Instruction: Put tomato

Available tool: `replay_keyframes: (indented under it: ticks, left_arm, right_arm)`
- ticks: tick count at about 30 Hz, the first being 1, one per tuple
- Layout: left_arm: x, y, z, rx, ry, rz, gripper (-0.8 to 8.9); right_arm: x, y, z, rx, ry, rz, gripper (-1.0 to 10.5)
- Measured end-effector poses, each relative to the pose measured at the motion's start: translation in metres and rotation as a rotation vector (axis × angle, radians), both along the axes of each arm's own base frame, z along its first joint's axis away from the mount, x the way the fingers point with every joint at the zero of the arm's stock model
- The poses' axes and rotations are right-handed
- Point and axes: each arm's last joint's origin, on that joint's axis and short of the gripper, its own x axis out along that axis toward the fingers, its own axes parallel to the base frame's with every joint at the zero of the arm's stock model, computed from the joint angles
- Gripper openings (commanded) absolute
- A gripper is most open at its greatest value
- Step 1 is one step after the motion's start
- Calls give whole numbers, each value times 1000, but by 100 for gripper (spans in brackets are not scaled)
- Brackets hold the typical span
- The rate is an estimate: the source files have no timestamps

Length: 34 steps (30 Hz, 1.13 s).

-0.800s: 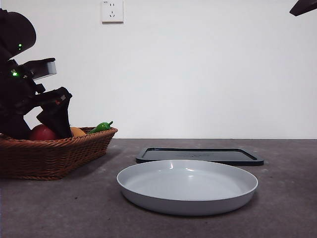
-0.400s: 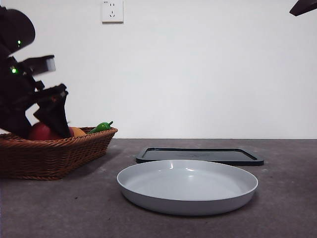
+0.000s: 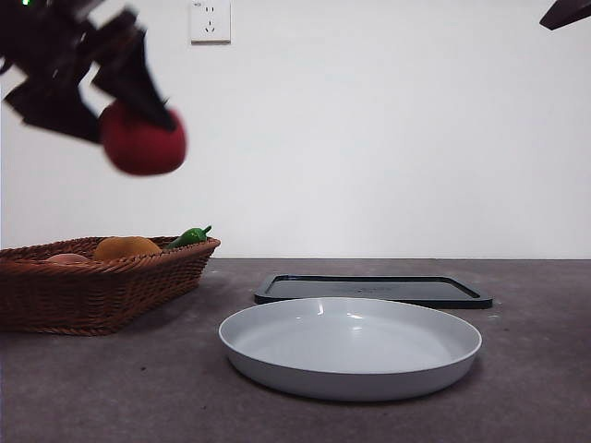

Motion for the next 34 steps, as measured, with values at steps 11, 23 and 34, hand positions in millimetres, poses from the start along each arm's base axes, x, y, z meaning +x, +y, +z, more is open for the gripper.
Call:
replay_keyframes:
  ticks: [11, 23, 34]
  left_arm:
    - [-26, -76, -1, -38, -44, -280, 303]
    - [-22, -142, -60, 25, 39, -419, 303]
    - [-13, -159, -112, 118, 138, -429, 308]
  right_arm:
    - [0, 0, 0, 0, 0, 0, 434]
    - [0, 0, 0, 0, 0, 0, 434]
    - [0, 0, 0, 0, 0, 0, 434]
